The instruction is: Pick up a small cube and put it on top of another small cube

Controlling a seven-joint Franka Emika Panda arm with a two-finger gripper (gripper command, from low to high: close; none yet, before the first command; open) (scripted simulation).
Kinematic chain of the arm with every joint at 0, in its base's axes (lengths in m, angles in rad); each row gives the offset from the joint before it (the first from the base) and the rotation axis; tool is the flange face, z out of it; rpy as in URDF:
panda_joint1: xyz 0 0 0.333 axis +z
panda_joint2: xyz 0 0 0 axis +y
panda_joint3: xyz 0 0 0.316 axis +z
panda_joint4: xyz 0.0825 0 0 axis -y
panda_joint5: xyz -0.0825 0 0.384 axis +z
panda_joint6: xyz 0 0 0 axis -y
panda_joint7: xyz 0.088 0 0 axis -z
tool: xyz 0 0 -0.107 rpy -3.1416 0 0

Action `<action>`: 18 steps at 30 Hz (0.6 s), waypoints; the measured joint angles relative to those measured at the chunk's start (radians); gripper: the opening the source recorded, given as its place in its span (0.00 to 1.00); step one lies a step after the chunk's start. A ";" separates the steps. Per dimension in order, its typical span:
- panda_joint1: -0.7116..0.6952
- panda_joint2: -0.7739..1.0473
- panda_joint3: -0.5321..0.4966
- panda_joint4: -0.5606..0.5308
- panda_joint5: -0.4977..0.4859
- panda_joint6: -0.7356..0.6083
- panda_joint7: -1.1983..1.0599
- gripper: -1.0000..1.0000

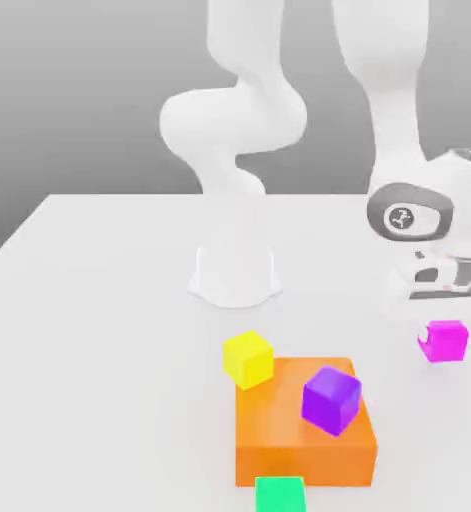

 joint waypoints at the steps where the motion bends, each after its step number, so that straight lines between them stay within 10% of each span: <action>1: -0.017 -0.017 0.024 -0.005 0.031 -0.010 -0.024 0.00; 7: -0.077 -0.123 0.102 -0.033 0.196 -0.079 -0.143 0.00; 18: -0.332 -0.483 -0.152 -0.108 0.393 -0.358 -0.184 0.00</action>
